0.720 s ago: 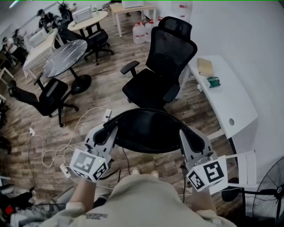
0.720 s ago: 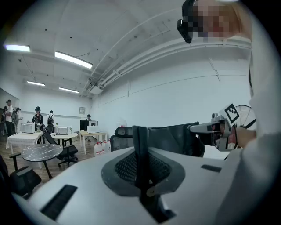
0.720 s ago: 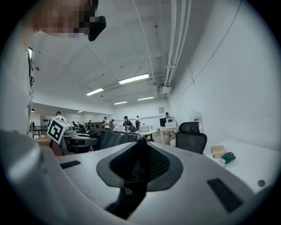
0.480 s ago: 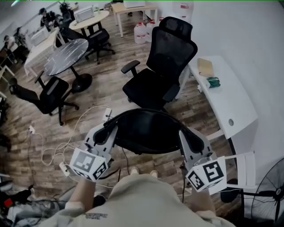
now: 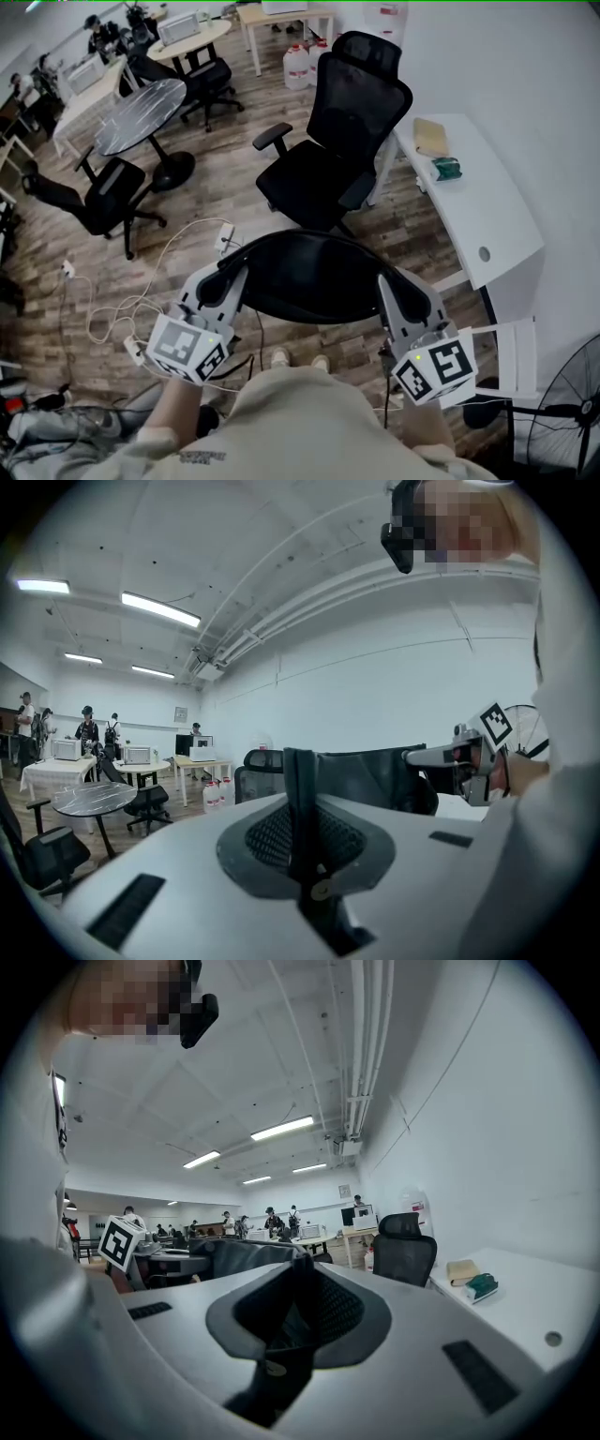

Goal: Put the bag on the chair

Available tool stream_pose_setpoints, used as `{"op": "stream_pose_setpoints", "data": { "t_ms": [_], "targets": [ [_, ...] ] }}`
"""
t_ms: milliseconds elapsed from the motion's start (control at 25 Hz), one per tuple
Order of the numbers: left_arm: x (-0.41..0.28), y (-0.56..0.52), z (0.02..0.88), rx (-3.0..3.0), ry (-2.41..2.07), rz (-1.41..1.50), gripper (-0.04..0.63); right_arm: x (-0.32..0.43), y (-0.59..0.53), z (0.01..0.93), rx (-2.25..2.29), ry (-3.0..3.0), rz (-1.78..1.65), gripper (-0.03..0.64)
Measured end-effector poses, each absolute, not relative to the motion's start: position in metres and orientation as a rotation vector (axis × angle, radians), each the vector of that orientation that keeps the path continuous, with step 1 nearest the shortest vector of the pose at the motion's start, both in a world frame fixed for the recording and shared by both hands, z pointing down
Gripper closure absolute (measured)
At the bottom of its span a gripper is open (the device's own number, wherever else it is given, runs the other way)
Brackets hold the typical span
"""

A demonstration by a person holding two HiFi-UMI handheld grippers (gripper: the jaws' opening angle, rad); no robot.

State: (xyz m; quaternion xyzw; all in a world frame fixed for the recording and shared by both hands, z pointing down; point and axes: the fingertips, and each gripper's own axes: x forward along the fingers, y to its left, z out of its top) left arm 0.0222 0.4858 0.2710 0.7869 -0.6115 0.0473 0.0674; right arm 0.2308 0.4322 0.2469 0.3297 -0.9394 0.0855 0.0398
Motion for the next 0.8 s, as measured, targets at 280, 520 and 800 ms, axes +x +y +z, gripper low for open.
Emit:
{"op": "stream_pose_setpoints", "data": {
  "t_ms": [280, 520, 800],
  "targets": [
    [0.047, 0.501, 0.276, 2.377, -1.881, 0.152, 0.555, 0.255, 0.441, 0.252, 0.944, -2.910, 0.249, 0.545],
    [0.063, 0.510, 0.283, 2.330, -1.924, 0.145, 0.555, 0.270, 0.448, 0.258, 0.924, -2.920, 0.231, 0.545],
    [0.071, 0.511, 0.285, 2.334, -1.926, 0.142, 0.557, 0.278, 0.446, 0.261, 0.929, -2.932, 0.237, 0.545]
  ]
}}
